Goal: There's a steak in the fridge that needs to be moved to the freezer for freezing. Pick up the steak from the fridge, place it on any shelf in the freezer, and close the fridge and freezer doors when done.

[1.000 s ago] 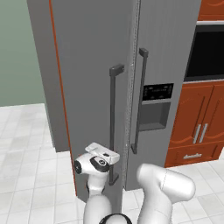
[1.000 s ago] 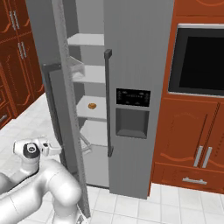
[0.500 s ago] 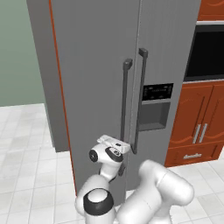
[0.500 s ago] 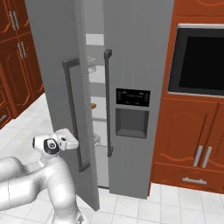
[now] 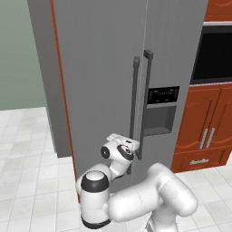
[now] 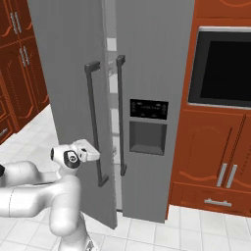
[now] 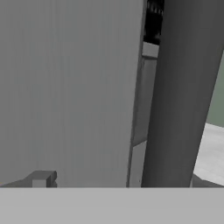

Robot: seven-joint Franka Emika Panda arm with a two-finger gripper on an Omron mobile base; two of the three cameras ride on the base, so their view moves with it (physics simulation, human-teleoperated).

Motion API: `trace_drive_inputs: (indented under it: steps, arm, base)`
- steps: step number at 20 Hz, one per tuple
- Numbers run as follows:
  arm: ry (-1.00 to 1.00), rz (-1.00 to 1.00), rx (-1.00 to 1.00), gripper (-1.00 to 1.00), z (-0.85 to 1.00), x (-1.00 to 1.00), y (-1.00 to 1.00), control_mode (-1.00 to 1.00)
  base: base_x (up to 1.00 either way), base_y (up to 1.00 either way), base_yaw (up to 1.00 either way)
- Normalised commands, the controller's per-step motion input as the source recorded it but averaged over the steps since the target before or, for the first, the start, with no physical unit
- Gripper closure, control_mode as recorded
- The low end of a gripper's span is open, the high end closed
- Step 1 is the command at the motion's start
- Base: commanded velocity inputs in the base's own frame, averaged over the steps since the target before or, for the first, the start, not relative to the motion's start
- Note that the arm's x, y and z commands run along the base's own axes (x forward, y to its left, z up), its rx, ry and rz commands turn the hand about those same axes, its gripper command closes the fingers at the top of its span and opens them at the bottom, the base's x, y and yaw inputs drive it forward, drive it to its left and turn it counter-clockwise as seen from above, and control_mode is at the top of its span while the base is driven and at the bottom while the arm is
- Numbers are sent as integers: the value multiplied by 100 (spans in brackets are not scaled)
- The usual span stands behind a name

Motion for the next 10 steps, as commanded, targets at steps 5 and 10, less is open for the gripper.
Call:
trace_drive_inputs:
  steps: [5, 10]
  arm:
    - [0, 0, 0, -100, 0, 64, -7, -100]
    - [0, 0, 0, -100, 0, 68, -10, -100]
  base:
    - [0, 0, 0]
    - [0, 0, 0]
